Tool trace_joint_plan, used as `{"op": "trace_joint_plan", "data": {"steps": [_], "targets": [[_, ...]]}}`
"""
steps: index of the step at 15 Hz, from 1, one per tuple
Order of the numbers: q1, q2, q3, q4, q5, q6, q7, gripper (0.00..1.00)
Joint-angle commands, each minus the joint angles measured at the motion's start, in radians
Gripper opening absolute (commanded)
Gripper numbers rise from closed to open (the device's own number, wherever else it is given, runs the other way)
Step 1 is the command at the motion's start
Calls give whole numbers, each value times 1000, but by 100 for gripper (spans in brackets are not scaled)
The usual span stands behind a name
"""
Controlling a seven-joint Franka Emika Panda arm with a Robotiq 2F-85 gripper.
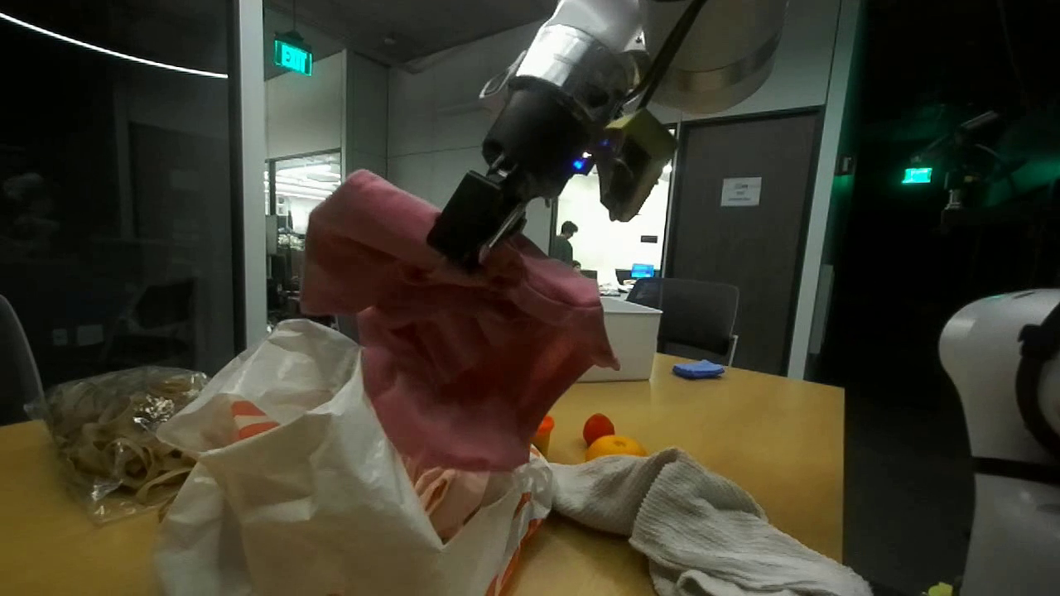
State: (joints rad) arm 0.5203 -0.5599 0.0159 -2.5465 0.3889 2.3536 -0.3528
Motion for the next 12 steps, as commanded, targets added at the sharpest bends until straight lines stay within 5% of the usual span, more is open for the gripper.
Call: {"op": "trace_joint_plan", "data": {"steps": [1,12], "targets": [[43,71,-51,39,111,-107,-175,8],[-144,252,-54,107,151,-293,-311,8]]}}
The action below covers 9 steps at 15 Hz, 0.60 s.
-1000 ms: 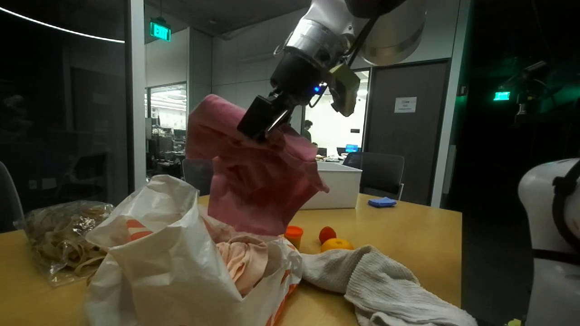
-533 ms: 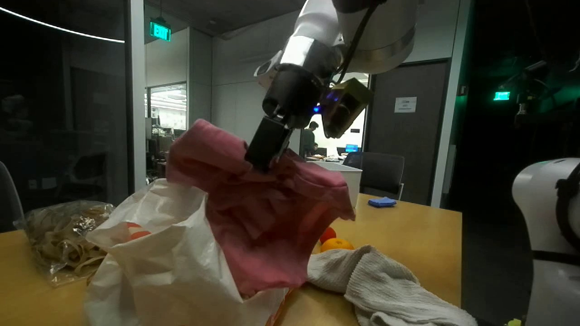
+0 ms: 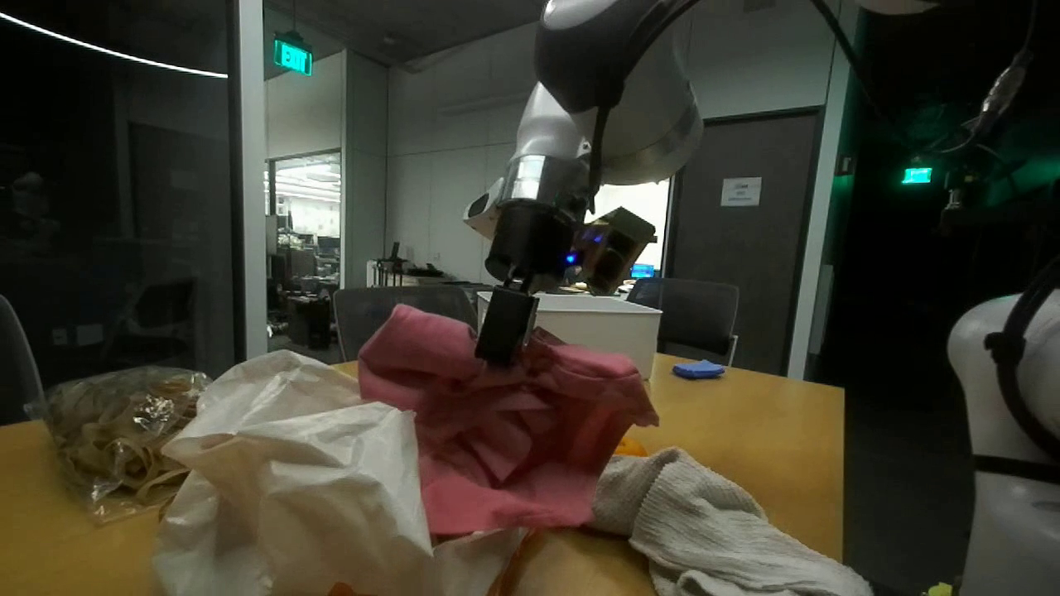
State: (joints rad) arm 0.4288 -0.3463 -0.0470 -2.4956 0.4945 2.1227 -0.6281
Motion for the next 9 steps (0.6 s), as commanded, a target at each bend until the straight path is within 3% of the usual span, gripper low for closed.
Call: {"op": "trace_joint_plan", "data": {"steps": [1,9], "targets": [[-71,49,15,62,44,-69,-26,8],[-145,122,50,101,65,-129,-26,8]]}}
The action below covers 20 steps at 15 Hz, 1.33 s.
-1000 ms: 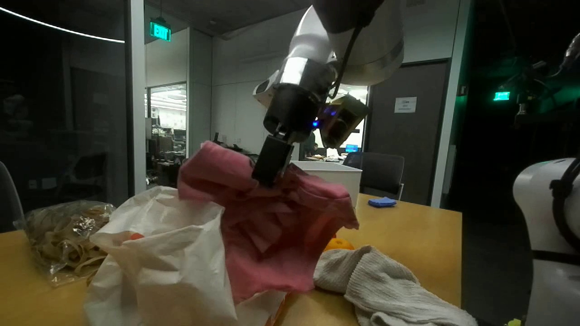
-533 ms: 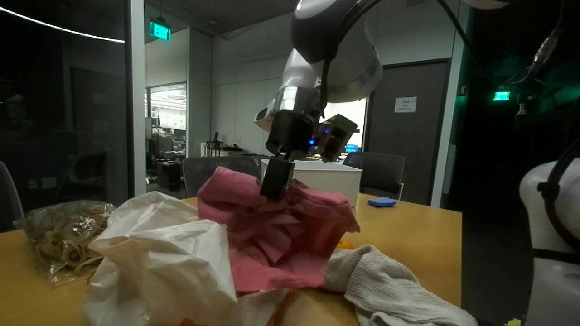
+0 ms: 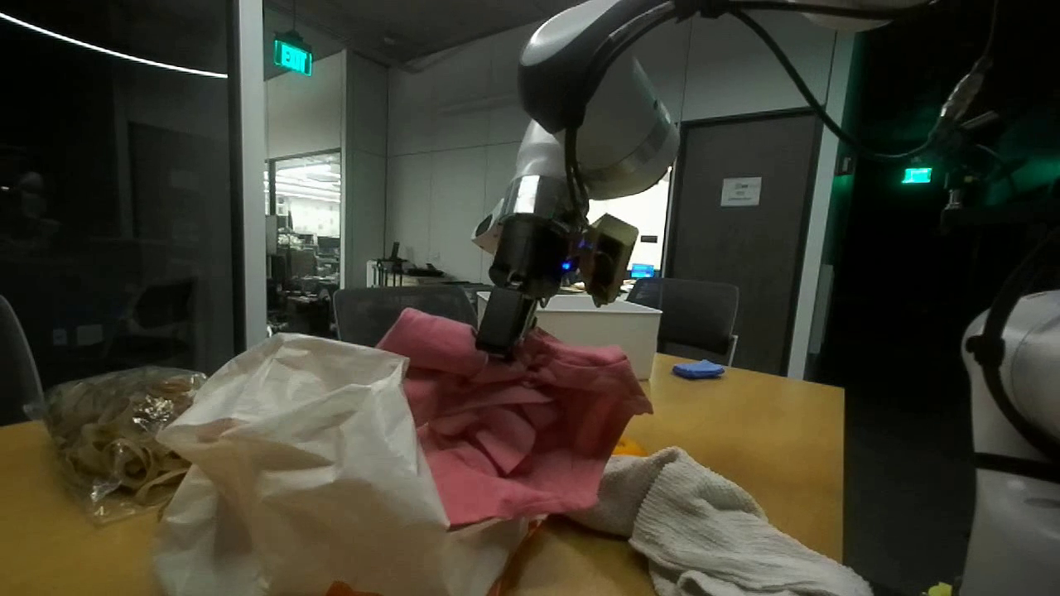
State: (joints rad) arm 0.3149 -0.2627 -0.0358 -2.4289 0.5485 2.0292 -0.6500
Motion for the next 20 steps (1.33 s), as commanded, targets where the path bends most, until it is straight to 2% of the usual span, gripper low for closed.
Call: {"op": "trace_joint_plan", "data": {"steps": [1,7,11,15,20], "targets": [[-31,52,56,33,-2,-29,5,8],[-5,111,178,46,-77,6,-11,7],[9,98,250,83,-187,82,-12,7],[12,118,268,130,-276,190,-47,8],[27,187,284,169,-272,307,-111,8]]}}
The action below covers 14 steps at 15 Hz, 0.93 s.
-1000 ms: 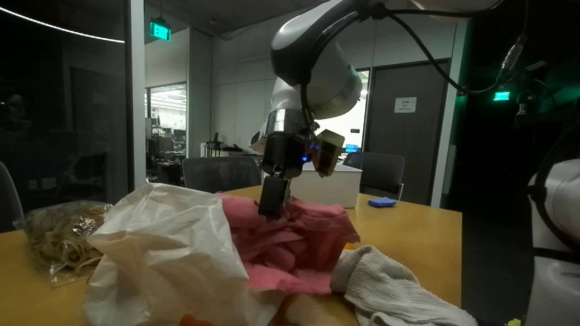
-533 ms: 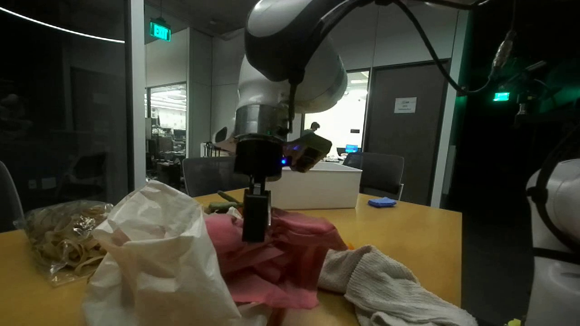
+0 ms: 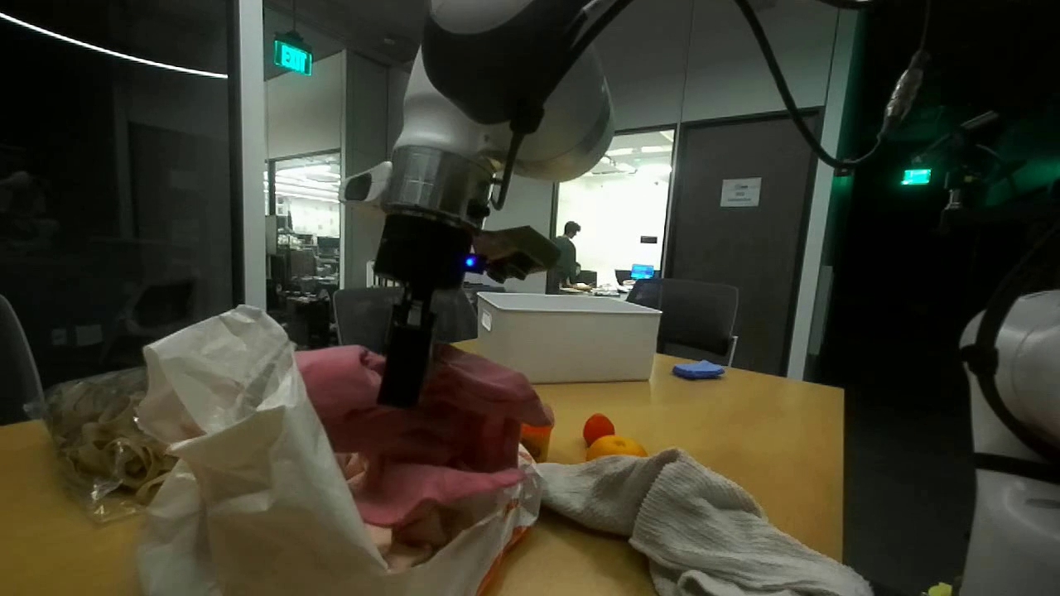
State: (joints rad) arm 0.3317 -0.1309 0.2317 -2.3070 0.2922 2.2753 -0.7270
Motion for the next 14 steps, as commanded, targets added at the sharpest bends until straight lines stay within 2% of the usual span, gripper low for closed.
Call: {"op": "trace_joint_plan", "data": {"steps": [1,7,14], "targets": [[14,64,25,55,-19,70,-39,8],[16,126,49,102,30,82,-107,8],[-71,252,26,122,61,90,-141,7]]}}
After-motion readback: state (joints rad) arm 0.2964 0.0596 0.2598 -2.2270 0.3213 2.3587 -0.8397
